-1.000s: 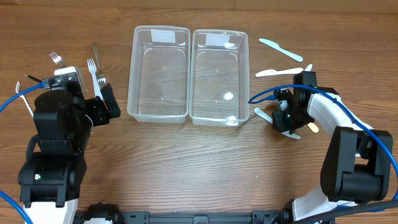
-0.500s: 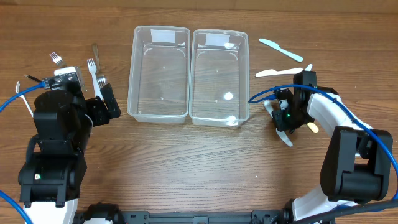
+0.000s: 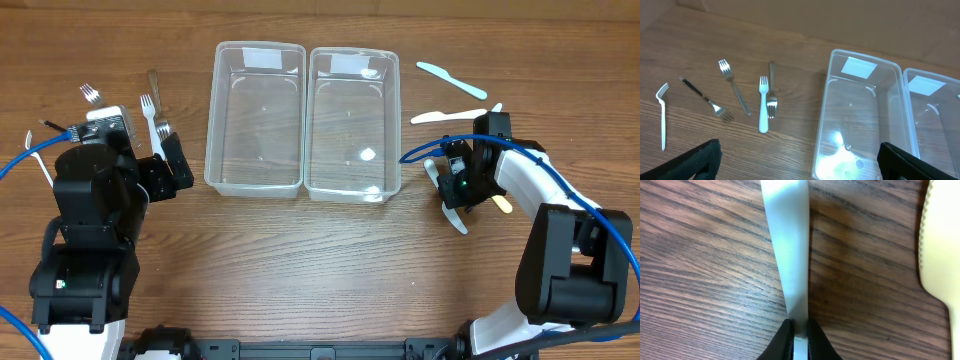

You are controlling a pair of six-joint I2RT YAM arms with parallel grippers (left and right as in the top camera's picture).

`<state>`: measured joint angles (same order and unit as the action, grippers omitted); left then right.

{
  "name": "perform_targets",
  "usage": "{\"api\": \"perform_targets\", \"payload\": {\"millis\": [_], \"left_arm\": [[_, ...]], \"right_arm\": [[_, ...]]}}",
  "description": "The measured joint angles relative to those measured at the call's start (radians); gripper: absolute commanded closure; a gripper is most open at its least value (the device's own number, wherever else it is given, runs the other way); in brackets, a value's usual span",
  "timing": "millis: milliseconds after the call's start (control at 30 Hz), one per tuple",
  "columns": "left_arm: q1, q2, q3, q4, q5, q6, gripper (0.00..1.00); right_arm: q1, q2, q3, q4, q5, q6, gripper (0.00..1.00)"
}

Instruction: Pack container

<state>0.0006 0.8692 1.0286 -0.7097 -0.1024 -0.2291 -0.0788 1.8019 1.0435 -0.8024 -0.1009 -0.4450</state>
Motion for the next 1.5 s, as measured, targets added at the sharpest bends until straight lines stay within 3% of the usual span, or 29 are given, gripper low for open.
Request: {"api": "perform_targets", "payload": {"millis": [67,100,133,233,767,1333,1500], "left_arm": [[0.000,0.000,0.000,0.000,0.000,0.000,0.00],[0.000,0.000,0.000,0.001,0.000,0.000,0.00],[0.000,0.000,0.000,0.003,0.000,0.000,0.00],[0.000,0.000,0.000,0.009,0.000,0.000,0.00],[0.000,0.000,0.000,0.016,0.000,0.000,0.00],[0.000,0.000,0.000,0.015,0.000,0.000,0.00],[0.000,0.000,0.000,0.015,0.000,0.000,0.00]], "right_arm": [[0.000,-0.002,0.002,0.001,0.000,0.000,0.92],[0.000,-0.002,0.002,0.002,0.001,0.000,0.81],[0.000,-0.002,0.003,0.002,0.000,0.000,0.50],[0.000,0.006,0.000,0.005,-0.013,0.003,0.39],[0.082,0.008,-0.003,0.158,0.006,0.000,0.34],[0.083,0.013,-0.003,0.114,0.031,0.000,0.37],[0.083,0.016,-0.002,0.124,0.035,0.002,0.50]]}}
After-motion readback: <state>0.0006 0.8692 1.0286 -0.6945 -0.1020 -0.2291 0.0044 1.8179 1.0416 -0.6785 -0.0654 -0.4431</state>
